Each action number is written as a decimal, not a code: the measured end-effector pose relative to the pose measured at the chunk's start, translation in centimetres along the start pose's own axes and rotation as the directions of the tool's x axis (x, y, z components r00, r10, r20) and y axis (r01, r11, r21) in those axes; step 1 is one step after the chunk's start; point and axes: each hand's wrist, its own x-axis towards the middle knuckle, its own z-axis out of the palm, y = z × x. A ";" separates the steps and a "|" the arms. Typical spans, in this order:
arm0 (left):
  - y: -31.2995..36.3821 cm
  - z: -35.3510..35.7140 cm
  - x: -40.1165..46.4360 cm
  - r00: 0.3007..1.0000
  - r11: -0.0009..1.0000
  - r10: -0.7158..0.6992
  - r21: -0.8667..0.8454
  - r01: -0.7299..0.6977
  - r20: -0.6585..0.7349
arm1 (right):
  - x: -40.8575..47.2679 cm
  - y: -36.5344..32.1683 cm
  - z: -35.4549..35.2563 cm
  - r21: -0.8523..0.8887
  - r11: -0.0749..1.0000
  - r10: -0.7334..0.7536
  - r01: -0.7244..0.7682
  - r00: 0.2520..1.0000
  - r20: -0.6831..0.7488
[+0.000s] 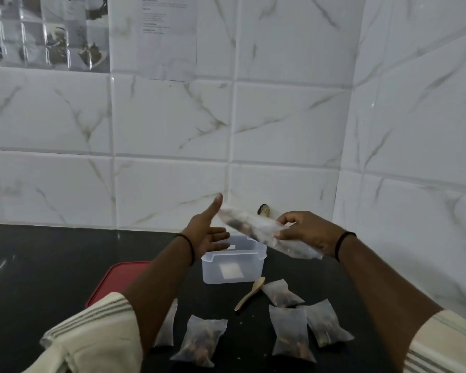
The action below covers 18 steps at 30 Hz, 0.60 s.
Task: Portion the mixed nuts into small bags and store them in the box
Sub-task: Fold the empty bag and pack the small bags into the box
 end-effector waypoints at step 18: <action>-0.1 -4.0 1.0 0.849 0.443 0.506 0.891 -0.101 -0.156 | 1.9 -0.5 3.9 -0.331 0.929 0.052 -0.164 0.946 -0.321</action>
